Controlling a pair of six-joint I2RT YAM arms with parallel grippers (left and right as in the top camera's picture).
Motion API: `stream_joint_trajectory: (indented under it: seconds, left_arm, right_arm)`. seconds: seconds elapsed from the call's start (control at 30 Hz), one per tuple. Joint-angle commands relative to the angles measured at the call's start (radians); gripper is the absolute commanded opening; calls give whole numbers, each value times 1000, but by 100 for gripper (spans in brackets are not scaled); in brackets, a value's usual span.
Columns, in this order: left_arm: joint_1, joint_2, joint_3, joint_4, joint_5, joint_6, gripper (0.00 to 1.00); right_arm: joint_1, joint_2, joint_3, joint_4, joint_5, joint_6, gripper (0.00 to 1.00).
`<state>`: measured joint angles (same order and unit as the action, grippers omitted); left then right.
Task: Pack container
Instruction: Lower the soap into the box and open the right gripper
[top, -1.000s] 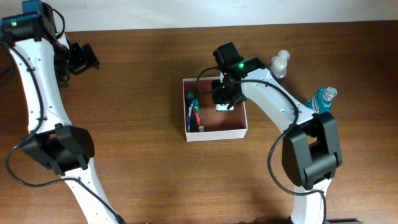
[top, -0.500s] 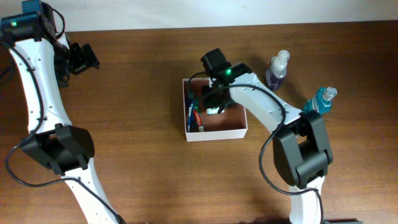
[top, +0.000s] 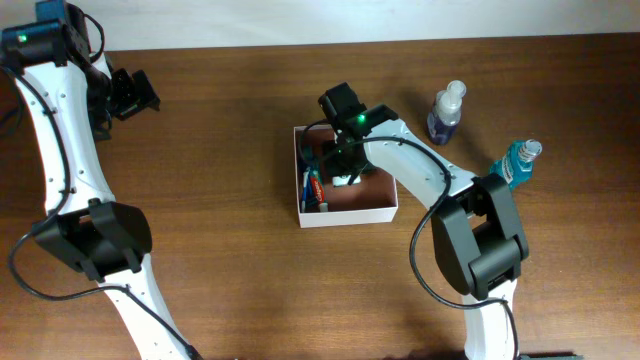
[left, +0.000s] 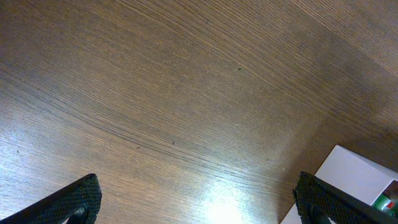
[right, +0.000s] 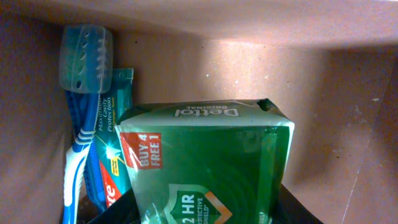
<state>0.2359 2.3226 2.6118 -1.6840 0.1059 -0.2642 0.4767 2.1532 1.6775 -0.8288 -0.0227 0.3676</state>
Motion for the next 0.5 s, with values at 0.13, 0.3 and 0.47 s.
stream_joint_trajectory:
  seconds: [0.13, 0.3, 0.47]
  left_arm:
    - [3, -31, -5, 0, 10, 16, 99]
    - [3, -31, -5, 0, 10, 16, 99]
    - [3, -31, -5, -1, 10, 16, 99]
  right_arm:
    - [1, 50, -2, 4, 17, 15, 45]
    - [1, 58, -2, 11, 17, 15, 48]
    - [1, 58, -2, 15, 17, 15, 54]
